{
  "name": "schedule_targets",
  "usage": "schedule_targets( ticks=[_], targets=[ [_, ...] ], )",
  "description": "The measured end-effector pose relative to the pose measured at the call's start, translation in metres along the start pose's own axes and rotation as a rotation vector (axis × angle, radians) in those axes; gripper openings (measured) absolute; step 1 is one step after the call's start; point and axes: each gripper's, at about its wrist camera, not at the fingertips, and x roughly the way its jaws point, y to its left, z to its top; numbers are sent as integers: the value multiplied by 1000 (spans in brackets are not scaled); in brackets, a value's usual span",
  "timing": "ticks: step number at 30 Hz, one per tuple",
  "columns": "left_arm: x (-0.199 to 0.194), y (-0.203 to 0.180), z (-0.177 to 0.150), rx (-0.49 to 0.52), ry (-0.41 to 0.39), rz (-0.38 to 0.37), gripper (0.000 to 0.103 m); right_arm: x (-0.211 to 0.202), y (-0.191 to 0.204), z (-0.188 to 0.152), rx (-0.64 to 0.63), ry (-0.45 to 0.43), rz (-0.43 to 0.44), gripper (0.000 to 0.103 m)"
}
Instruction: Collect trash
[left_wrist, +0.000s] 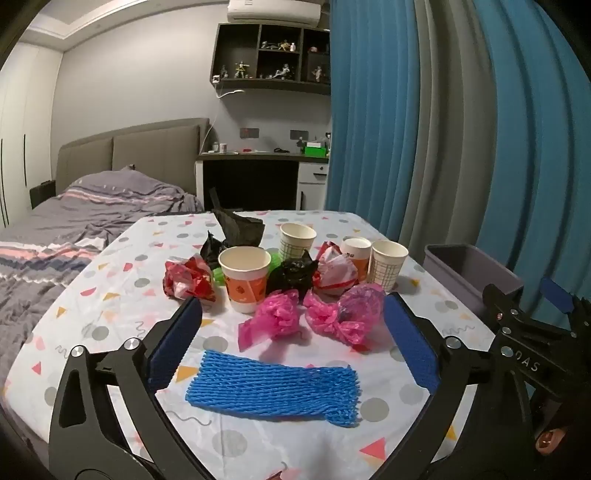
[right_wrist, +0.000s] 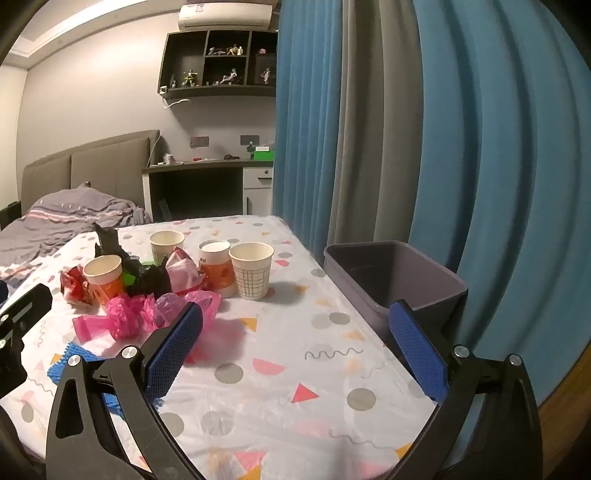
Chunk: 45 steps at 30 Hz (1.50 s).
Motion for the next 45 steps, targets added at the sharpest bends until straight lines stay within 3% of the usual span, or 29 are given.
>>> schedule_targets(
  ticks=[45],
  targets=[
    [3, -2, -1, -15, 10, -8, 97, 0, -5, 4, 19, -13, -23, 98]
  ],
)
